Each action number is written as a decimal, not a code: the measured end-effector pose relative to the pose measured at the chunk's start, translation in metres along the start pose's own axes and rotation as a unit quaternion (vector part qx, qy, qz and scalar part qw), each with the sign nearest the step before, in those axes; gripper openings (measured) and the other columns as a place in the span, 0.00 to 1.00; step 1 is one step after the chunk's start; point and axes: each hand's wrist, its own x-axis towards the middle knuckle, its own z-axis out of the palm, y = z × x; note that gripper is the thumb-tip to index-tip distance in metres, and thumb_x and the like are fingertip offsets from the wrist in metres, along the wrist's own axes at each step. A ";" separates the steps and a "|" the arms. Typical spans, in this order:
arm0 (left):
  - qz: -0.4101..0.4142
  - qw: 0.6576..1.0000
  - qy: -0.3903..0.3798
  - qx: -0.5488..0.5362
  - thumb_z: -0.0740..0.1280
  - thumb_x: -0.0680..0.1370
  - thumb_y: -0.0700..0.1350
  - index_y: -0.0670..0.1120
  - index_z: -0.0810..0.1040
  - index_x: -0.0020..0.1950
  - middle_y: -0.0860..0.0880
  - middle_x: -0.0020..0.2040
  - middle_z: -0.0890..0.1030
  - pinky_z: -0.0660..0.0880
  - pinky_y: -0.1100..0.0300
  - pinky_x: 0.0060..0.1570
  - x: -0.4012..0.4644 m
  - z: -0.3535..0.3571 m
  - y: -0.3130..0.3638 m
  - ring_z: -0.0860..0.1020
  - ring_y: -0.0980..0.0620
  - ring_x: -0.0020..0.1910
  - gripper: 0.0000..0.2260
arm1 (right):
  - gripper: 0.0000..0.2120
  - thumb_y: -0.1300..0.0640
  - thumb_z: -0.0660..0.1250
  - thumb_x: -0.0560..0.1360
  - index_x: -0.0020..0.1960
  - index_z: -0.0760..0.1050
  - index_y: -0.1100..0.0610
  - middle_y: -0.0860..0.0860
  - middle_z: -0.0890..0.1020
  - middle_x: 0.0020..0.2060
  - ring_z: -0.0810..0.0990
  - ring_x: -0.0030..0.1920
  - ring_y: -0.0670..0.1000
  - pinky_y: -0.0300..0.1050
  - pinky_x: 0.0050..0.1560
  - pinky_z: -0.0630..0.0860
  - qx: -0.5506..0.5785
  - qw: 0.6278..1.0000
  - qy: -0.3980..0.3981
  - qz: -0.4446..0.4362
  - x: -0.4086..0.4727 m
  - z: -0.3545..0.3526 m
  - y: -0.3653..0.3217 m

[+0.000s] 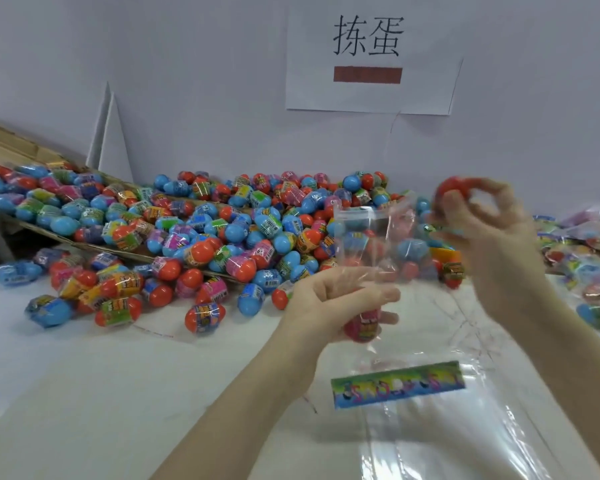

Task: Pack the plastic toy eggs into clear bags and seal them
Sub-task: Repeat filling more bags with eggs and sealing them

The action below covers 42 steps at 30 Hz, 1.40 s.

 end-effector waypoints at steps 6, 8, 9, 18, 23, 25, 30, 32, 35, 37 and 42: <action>0.016 0.992 0.054 0.111 0.76 0.65 0.44 0.51 0.80 0.48 0.53 0.42 0.85 0.76 0.69 0.35 0.000 0.005 -0.009 0.83 0.56 0.40 0.13 | 0.14 0.44 0.72 0.60 0.45 0.80 0.41 0.45 0.83 0.41 0.82 0.42 0.45 0.34 0.44 0.76 -0.116 0.979 -0.094 -0.141 -0.035 -0.018 -0.029; 0.032 0.990 0.043 0.127 0.75 0.66 0.42 0.52 0.80 0.48 0.57 0.44 0.84 0.75 0.70 0.32 -0.002 0.008 -0.009 0.82 0.58 0.36 0.13 | 0.16 0.45 0.73 0.63 0.51 0.78 0.41 0.50 0.79 0.45 0.79 0.43 0.49 0.35 0.47 0.75 -0.268 0.933 -0.110 -0.213 -0.042 -0.014 -0.028; 0.036 0.991 0.029 0.128 0.75 0.66 0.41 0.51 0.80 0.48 0.57 0.44 0.84 0.75 0.69 0.31 -0.003 0.009 -0.008 0.81 0.59 0.33 0.13 | 0.18 0.47 0.73 0.64 0.53 0.77 0.45 0.50 0.77 0.45 0.77 0.41 0.46 0.33 0.46 0.74 -0.339 0.900 -0.120 -0.246 -0.043 -0.011 -0.027; 0.057 0.983 -0.057 0.167 0.73 0.67 0.34 0.53 0.79 0.49 0.54 0.47 0.84 0.74 0.71 0.33 -0.007 0.009 -0.004 0.82 0.59 0.39 0.17 | 0.29 0.34 0.68 0.54 0.44 0.80 0.55 0.40 0.75 0.36 0.71 0.38 0.48 0.33 0.41 0.65 -0.474 0.833 -0.125 -0.257 -0.045 -0.015 -0.038; 0.042 0.976 -0.084 0.194 0.75 0.65 0.37 0.55 0.77 0.51 0.57 0.50 0.83 0.77 0.67 0.46 -0.007 0.008 -0.002 0.81 0.59 0.49 0.20 | 0.22 0.41 0.65 0.63 0.51 0.80 0.53 0.46 0.78 0.40 0.68 0.41 0.53 0.37 0.41 0.63 -0.494 0.820 -0.110 -0.269 -0.044 -0.015 -0.035; 0.039 0.977 -0.083 0.194 0.75 0.62 0.43 0.56 0.77 0.51 0.58 0.50 0.83 0.78 0.66 0.47 -0.007 0.008 -0.002 0.81 0.59 0.49 0.20 | 0.18 0.45 0.68 0.65 0.52 0.78 0.51 0.42 0.77 0.41 0.69 0.43 0.52 0.33 0.45 0.63 -0.458 0.842 -0.112 -0.261 -0.046 -0.014 -0.032; 0.024 0.982 -0.072 0.170 0.73 0.60 0.50 0.56 0.78 0.48 0.55 0.45 0.84 0.78 0.64 0.34 -0.008 0.011 -0.002 0.83 0.56 0.38 0.17 | 0.21 0.54 0.72 0.63 0.54 0.72 0.49 0.42 0.79 0.45 0.76 0.46 0.46 0.25 0.51 0.66 -0.371 0.888 -0.142 -0.229 -0.052 -0.010 -0.028; 0.022 0.984 -0.066 0.164 0.72 0.61 0.50 0.55 0.78 0.48 0.55 0.43 0.85 0.80 0.63 0.37 -0.007 0.011 -0.002 0.83 0.55 0.40 0.16 | 0.22 0.58 0.72 0.65 0.57 0.71 0.50 0.42 0.80 0.46 0.77 0.48 0.43 0.28 0.54 0.68 -0.372 0.884 -0.155 -0.238 -0.053 -0.011 -0.027; 0.030 0.986 -0.059 0.152 0.72 0.62 0.48 0.54 0.79 0.47 0.54 0.41 0.85 0.80 0.60 0.41 -0.008 0.012 -0.002 0.83 0.53 0.41 0.14 | 0.26 0.59 0.75 0.66 0.59 0.69 0.50 0.42 0.80 0.47 0.77 0.48 0.41 0.34 0.54 0.71 -0.392 0.875 -0.161 -0.235 -0.053 -0.013 -0.027; 0.033 0.987 -0.062 0.143 0.72 0.62 0.47 0.55 0.80 0.46 0.54 0.40 0.85 0.79 0.60 0.41 -0.008 0.013 -0.002 0.83 0.55 0.40 0.13 | 0.24 0.57 0.71 0.65 0.59 0.70 0.50 0.43 0.80 0.46 0.77 0.46 0.40 0.28 0.50 0.71 -0.392 0.876 -0.168 -0.226 -0.052 -0.013 -0.028; 0.032 0.990 -0.041 0.130 0.72 0.61 0.49 0.52 0.80 0.48 0.51 0.41 0.85 0.79 0.64 0.42 -0.006 0.012 -0.004 0.83 0.54 0.42 0.16 | 0.11 0.53 0.71 0.65 0.46 0.78 0.51 0.41 0.80 0.39 0.77 0.41 0.39 0.30 0.45 0.72 -0.409 0.860 -0.216 -0.214 -0.044 -0.020 -0.034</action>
